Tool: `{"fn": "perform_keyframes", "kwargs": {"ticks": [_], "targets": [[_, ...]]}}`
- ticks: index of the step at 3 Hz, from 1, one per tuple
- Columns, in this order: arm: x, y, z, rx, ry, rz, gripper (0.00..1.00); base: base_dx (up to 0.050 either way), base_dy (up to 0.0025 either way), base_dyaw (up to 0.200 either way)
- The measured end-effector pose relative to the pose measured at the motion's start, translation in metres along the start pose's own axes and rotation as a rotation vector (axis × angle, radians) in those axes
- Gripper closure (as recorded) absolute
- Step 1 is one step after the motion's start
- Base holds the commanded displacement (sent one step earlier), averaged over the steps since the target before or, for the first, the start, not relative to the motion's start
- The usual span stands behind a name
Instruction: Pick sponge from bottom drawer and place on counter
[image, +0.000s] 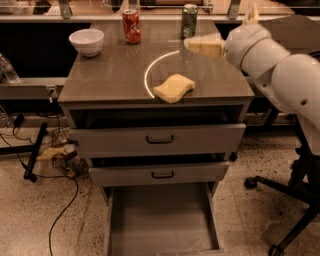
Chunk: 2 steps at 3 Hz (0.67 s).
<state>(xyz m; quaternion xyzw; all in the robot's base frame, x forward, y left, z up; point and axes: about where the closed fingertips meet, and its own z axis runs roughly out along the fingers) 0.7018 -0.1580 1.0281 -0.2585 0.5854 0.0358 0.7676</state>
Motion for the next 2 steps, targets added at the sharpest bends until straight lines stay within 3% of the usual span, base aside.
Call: {"fn": "perform_keyframes", "kwargs": {"ticks": [1, 2], "targets": [[-0.063, -0.016, -0.007, 0.005, -0.105, -0.013, 0.0, 0.0, 0.0, 0.0], [-0.073, -0.013, -0.005, 0.0, -0.123, -0.008, 0.0, 0.0, 0.0, 0.0]]}}
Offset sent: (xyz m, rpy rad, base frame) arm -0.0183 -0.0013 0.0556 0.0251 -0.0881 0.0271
